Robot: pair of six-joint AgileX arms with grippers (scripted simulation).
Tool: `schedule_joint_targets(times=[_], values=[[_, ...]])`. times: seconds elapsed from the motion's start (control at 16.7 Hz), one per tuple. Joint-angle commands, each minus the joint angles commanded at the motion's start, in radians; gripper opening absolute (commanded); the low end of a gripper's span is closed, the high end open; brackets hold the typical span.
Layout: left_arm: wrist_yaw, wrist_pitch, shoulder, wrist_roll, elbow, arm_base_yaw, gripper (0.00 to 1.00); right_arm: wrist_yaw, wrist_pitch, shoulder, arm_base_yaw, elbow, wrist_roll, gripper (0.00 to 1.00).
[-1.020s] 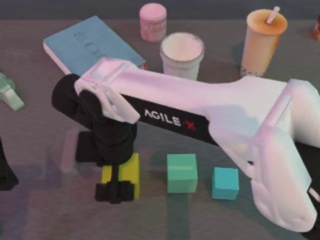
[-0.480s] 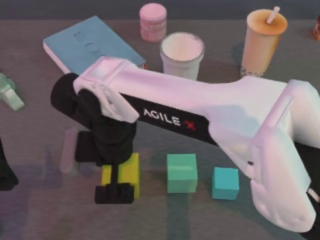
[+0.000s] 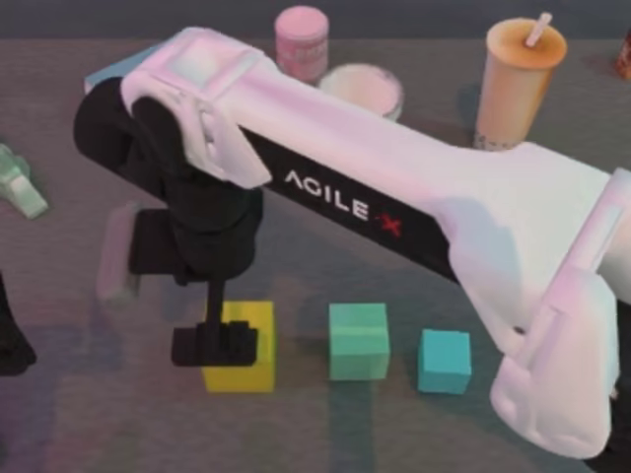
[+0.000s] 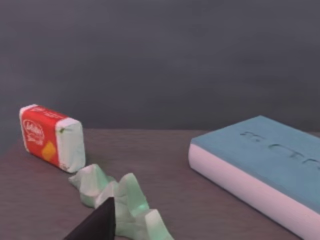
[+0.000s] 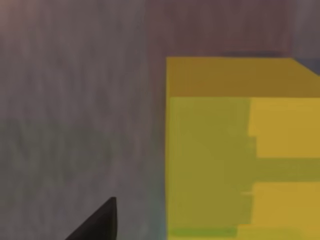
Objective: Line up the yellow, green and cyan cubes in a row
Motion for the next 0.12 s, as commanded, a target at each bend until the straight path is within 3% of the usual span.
schedule_joint_targets(times=[0.12], values=[[0.000,0.000,0.000,0.000,0.000,0.000,1.00,0.000,-0.013,-0.001,0.000,0.013,0.000,1.00]])
